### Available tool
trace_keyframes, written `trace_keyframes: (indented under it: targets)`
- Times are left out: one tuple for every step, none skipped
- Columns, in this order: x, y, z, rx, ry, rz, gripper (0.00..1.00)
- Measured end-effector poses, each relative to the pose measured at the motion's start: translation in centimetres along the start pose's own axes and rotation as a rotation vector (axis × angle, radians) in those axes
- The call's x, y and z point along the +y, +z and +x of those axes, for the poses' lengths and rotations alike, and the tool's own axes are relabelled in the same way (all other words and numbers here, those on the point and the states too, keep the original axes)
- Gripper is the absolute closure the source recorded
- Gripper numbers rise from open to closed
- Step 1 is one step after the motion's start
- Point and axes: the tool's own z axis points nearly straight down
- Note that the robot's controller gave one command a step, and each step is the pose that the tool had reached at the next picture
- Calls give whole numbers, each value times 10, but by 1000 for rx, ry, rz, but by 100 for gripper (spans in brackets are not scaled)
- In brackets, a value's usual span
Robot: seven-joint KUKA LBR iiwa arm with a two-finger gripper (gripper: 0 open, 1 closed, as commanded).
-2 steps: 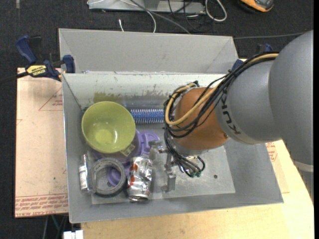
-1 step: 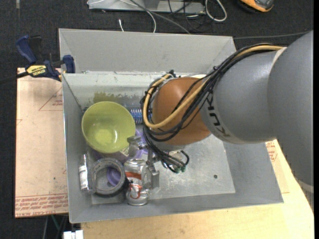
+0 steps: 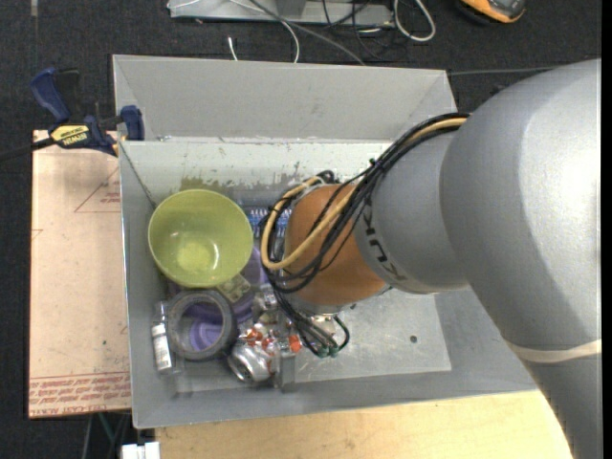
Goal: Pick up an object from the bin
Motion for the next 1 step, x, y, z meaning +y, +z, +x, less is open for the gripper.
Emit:
trace_keyframes:
  targets:
    - [6,-46,-13,-44,-143,-10,0]
